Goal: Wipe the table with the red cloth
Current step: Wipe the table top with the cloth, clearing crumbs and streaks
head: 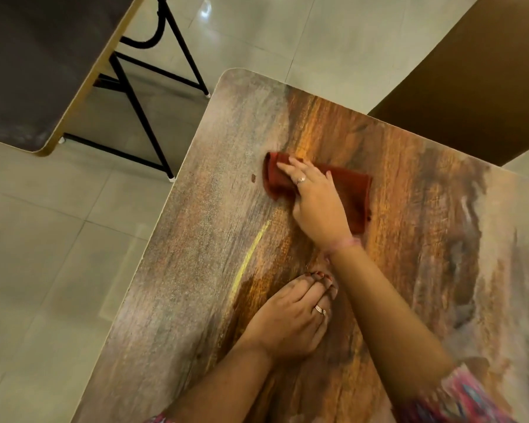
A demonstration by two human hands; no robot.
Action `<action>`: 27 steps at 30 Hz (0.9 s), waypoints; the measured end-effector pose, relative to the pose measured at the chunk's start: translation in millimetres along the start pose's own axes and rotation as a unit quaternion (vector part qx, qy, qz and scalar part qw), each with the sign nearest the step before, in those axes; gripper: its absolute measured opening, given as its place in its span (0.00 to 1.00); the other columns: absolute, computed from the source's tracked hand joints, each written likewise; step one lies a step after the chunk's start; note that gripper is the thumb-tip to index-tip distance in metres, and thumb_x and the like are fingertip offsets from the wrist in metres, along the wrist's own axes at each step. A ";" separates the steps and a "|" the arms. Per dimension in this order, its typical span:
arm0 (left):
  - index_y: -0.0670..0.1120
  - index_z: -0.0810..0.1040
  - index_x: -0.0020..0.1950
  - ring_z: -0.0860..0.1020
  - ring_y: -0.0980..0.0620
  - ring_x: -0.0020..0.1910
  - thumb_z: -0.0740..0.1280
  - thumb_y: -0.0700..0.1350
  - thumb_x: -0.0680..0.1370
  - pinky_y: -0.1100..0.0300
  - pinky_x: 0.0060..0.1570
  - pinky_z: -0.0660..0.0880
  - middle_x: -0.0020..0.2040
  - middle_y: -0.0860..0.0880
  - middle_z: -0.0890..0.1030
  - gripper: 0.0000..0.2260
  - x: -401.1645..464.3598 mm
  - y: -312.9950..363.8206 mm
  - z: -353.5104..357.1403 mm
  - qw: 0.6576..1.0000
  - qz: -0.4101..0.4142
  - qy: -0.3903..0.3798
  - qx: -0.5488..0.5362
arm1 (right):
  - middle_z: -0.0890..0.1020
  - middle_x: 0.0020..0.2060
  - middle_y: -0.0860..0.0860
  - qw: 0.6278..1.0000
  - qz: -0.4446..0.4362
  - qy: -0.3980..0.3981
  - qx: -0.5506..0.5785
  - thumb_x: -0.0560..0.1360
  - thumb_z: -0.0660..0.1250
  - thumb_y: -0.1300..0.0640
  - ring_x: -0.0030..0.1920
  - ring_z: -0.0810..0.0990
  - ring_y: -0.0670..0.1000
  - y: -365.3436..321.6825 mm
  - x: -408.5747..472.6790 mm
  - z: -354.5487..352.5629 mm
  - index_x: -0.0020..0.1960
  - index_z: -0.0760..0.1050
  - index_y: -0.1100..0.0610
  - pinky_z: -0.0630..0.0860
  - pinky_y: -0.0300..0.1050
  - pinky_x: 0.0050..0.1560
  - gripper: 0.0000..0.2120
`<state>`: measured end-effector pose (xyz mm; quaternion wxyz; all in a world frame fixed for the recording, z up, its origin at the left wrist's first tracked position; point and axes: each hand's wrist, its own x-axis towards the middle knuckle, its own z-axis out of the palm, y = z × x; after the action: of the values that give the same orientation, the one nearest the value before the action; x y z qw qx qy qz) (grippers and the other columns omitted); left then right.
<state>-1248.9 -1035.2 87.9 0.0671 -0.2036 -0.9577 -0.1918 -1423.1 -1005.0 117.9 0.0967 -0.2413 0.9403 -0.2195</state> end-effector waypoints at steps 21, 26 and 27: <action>0.43 0.76 0.64 0.75 0.47 0.60 0.58 0.48 0.80 0.55 0.66 0.67 0.61 0.45 0.79 0.17 -0.7 -2.1 -1.8 1.000 -0.011 0.003 -0.019 | 0.66 0.73 0.48 0.995 -0.061 -0.059 0.042 0.74 0.58 0.71 0.76 0.57 0.52 -9.6 26.9 -1.5 0.71 0.67 0.49 0.47 0.57 0.74 0.30; 0.40 0.75 0.65 0.74 0.47 0.63 0.57 0.47 0.80 0.53 0.68 0.66 0.62 0.44 0.78 0.17 -1.8 -1.7 -1.0 0.999 -0.007 -0.032 -0.035 | 0.63 0.75 0.50 0.998 -0.011 -0.057 0.013 0.75 0.56 0.70 0.76 0.57 0.53 -12.8 155.4 -12.2 0.73 0.64 0.47 0.47 0.55 0.76 0.31; 0.40 0.75 0.65 0.74 0.47 0.63 0.57 0.47 0.80 0.53 0.67 0.66 0.62 0.44 0.78 0.18 -2.1 -1.6 -1.3 0.999 -0.007 -0.034 -0.035 | 0.62 0.75 0.51 0.998 -0.016 -0.062 0.007 0.75 0.55 0.70 0.76 0.56 0.53 -12.8 162.3 -11.9 0.74 0.63 0.47 0.47 0.56 0.76 0.31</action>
<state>-1247.6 -1037.9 88.2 0.0262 -0.2052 -0.9536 -0.2187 -1561.7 -1091.2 122.0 0.1530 -0.2685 0.9271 -0.2119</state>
